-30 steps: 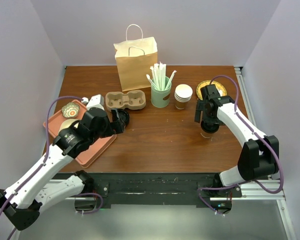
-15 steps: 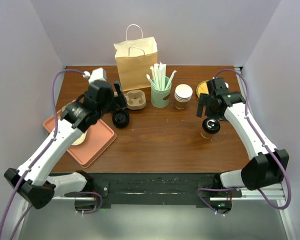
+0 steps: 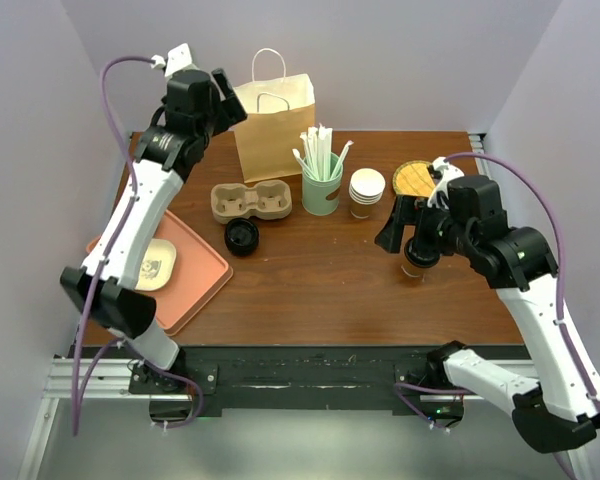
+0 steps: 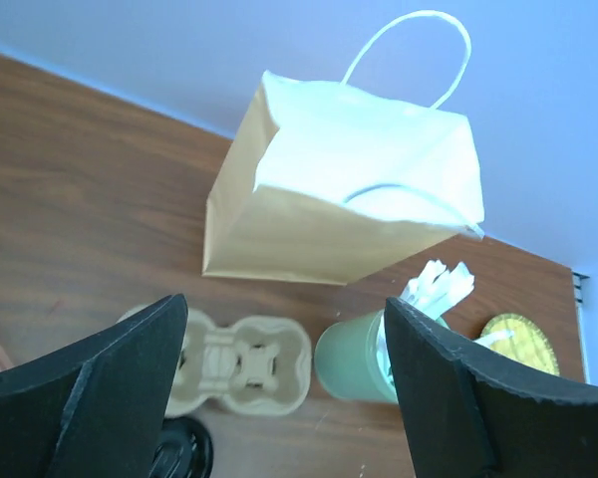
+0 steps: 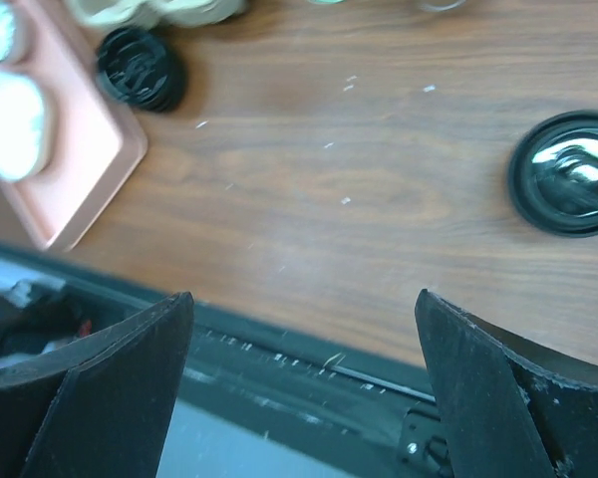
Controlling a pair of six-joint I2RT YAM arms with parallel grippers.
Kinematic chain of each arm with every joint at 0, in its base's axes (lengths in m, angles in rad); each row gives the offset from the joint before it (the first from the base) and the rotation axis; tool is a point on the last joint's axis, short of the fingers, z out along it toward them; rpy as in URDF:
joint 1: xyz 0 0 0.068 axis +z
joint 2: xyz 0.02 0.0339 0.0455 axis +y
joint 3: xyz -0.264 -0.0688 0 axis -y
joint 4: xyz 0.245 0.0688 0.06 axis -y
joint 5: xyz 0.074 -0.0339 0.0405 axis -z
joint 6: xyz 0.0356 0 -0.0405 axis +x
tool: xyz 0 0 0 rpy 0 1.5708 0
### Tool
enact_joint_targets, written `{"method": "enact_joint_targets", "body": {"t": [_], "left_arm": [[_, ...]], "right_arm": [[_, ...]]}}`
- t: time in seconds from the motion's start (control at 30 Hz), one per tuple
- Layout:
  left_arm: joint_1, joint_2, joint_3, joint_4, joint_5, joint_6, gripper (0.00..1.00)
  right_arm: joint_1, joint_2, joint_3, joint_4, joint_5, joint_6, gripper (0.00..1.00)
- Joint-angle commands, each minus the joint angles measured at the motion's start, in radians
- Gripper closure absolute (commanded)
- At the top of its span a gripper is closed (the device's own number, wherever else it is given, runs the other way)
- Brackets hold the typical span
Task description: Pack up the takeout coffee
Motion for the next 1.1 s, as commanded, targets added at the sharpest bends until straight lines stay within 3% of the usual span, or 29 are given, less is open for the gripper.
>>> {"method": "enact_joint_targets", "body": {"t": [0.0,0.13,0.23,0.33,0.47,0.63,1.07], "left_arm": [[0.041,0.098,0.105,0.145,0.185,0.057,0.19],[0.041,0.137,0.094,0.322,0.396,0.213,0.2],[0.042,0.176,0.115,0.375,0.451,0.302,0.17],[0.049,0.228,0.189,0.323,0.326,0.323,0.17],[0.11,0.294,0.283,0.2,0.241,0.218,0.21],[0.171,0.357,0.294,0.218,0.286,0.181,0.27],[0.182,0.518,0.353,0.277,0.33,0.246,0.31]], "right_arm": [[-0.003,-0.001,0.039,-0.007,-0.101,-0.008,0.04],[-0.004,0.025,0.059,0.034,-0.104,-0.002,0.04],[-0.001,0.068,0.094,0.027,-0.104,0.011,0.04],[-0.001,0.096,0.113,0.037,-0.093,0.008,0.04],[-0.001,0.147,0.139,0.03,-0.081,0.008,0.04],[-0.001,0.19,0.142,0.059,-0.087,0.026,0.05],[-0.003,0.265,0.176,0.036,-0.052,0.015,0.05]]}}
